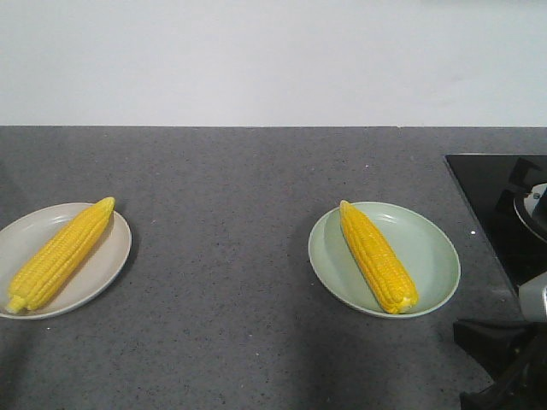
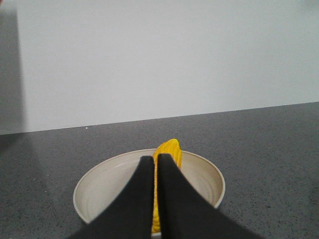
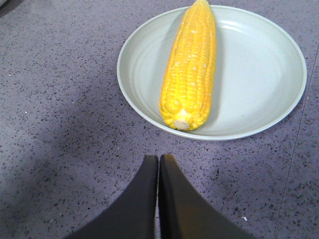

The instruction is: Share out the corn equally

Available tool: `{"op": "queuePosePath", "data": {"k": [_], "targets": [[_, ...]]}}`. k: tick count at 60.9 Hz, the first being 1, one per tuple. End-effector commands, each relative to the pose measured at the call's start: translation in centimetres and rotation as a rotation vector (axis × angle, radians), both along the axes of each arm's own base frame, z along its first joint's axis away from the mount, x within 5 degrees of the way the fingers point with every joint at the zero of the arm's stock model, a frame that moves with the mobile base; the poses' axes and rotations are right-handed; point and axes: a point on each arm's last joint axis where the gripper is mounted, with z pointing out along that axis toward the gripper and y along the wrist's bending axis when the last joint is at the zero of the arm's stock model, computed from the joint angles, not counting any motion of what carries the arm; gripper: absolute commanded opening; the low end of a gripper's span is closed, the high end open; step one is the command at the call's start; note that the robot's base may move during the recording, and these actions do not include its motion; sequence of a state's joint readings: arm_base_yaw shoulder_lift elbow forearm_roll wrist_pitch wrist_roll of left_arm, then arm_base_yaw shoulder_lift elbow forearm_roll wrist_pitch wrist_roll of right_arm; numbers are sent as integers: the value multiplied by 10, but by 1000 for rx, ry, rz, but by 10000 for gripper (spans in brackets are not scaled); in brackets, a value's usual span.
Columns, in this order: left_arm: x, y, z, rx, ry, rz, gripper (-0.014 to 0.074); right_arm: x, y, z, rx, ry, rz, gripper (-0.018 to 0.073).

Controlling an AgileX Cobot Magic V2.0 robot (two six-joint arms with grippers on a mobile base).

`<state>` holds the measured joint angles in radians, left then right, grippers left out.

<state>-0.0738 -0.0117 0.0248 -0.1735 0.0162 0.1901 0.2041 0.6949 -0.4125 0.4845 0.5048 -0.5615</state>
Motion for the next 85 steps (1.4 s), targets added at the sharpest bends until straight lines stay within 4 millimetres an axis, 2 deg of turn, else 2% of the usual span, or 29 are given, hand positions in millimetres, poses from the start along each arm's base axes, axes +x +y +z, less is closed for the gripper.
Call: {"op": "queuePosePath", "data": {"k": [1, 41, 59, 65, 85], "targets": [[-3, 1, 14, -26, -102, 12, -6, 5, -1, 13, 21, -69, -23, -6], [-3, 1, 14, -26, -102, 12, -6, 5, -1, 13, 17, -72, -24, -6], [-3, 1, 15, -26, -103, 12, -6, -3, -8, 10, -72, -151, -23, -6], [-3, 1, 15, -26, -103, 12, -6, -11, -12, 3, -54, -223, -61, -6], [-3, 1, 15, -26, -103, 12, -6, -49, -30, -43, 92, -469, -234, -6]]}}
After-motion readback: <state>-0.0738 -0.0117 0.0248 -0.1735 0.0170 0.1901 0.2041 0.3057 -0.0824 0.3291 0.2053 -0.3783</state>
